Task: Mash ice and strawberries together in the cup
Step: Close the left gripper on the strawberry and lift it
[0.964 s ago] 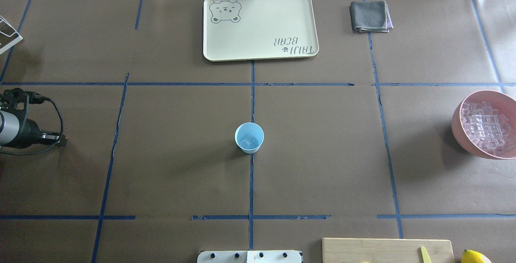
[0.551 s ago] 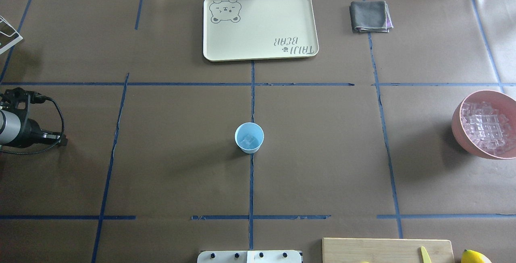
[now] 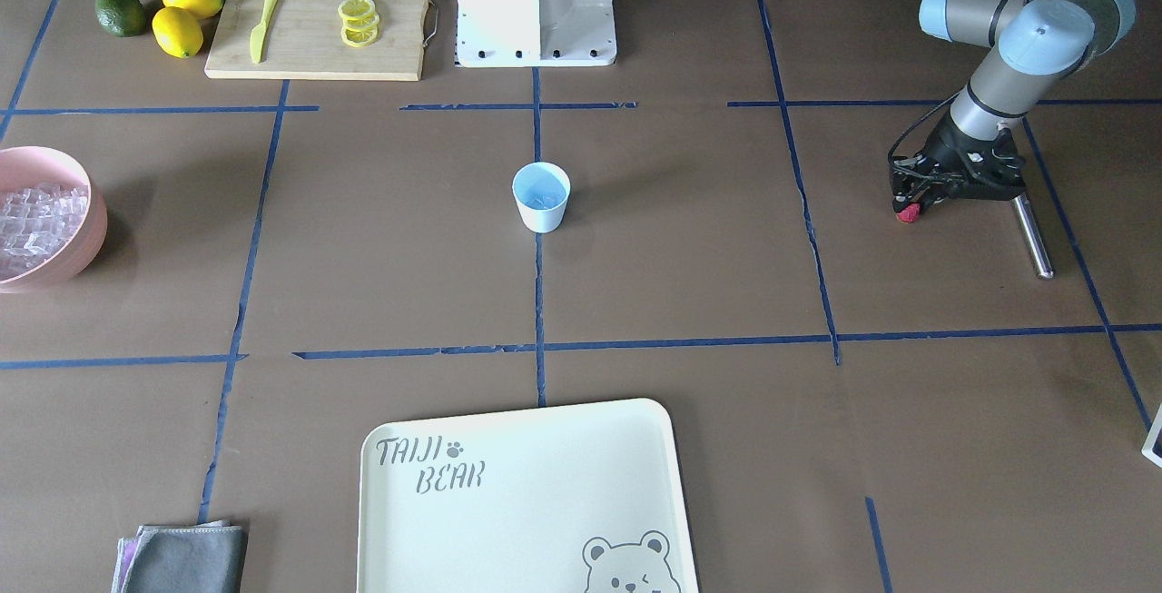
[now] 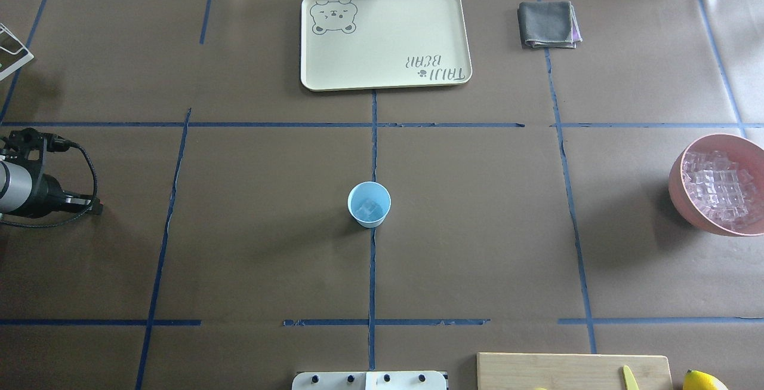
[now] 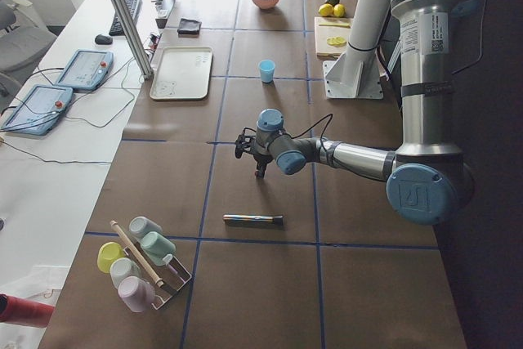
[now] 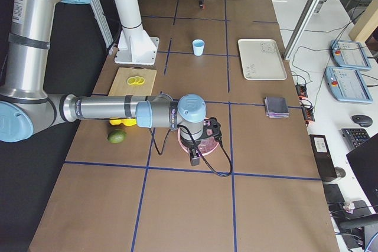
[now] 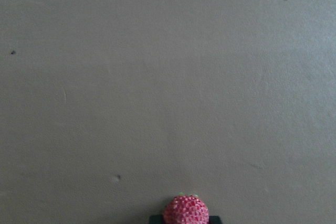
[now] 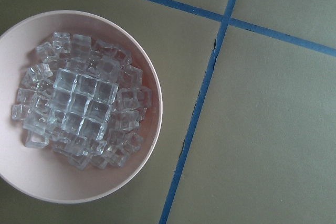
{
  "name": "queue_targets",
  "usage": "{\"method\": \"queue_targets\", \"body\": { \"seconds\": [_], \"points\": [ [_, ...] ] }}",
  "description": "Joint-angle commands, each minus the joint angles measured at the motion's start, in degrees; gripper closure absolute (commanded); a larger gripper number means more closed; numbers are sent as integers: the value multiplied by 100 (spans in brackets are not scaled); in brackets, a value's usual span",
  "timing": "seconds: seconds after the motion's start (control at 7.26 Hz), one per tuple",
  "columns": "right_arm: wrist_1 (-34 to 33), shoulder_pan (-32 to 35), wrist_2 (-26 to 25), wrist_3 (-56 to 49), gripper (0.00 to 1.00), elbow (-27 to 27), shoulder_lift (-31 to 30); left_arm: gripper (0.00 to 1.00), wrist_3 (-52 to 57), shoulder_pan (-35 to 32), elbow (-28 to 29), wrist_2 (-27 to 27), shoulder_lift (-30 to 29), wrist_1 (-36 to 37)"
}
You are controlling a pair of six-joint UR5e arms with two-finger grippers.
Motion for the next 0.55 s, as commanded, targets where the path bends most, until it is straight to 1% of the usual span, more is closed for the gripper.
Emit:
{"method": "queue_targets", "body": {
  "seconds": [0.0, 0.41],
  "points": [
    [0, 0, 0, 0, 1, -3, 0, 100, -5, -27, -59, -11, -265, 226],
    [0, 0, 0, 0, 1, -3, 0, 100, -58, -36, -498, 7, -1520, 2077]
  ]
}}
